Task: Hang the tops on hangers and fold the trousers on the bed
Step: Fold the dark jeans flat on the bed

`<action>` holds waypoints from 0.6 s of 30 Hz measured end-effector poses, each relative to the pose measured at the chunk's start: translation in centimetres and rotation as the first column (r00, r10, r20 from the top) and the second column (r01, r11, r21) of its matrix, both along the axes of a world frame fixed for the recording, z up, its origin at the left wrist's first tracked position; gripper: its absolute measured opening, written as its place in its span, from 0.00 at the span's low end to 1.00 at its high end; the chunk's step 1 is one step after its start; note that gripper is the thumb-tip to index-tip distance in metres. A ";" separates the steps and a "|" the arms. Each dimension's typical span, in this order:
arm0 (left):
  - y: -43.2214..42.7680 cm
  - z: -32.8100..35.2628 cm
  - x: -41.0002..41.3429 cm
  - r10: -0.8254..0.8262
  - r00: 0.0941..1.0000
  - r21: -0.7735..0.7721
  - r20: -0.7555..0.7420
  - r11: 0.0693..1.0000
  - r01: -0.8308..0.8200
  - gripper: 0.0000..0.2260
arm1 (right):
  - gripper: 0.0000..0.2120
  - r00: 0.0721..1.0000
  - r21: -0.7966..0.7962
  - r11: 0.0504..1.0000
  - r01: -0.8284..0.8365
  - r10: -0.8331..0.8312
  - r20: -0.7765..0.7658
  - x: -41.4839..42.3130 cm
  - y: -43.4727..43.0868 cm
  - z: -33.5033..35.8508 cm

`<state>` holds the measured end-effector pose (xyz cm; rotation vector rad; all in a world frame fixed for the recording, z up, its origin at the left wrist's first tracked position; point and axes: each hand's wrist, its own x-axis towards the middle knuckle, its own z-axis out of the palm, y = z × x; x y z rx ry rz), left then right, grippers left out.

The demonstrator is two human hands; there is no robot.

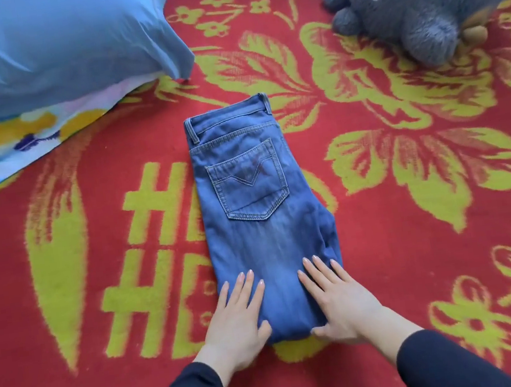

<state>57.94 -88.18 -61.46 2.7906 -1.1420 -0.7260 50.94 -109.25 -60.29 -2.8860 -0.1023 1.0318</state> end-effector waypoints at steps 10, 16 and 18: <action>-1.4 0.3 -0.6 -0.049 0.988 0.182 -0.144 0.980 0.075 0.22 | 0.14 0.999 0.112 0.993 0.047 -0.049 0.016 -0.8 -0.2 0.9; -0.7 6.1 -2.0 0.113 0.724 0.223 -0.680 0.973 0.057 0.08 | 0.12 0.834 0.131 0.969 0.207 -0.105 -0.541 -0.9 -0.1 6.2; -0.3 7.2 -3.9 0.190 0.550 0.281 -0.813 0.956 0.086 0.10 | 0.12 0.667 0.081 0.961 0.264 -0.121 -0.735 -1.9 0.3 7.0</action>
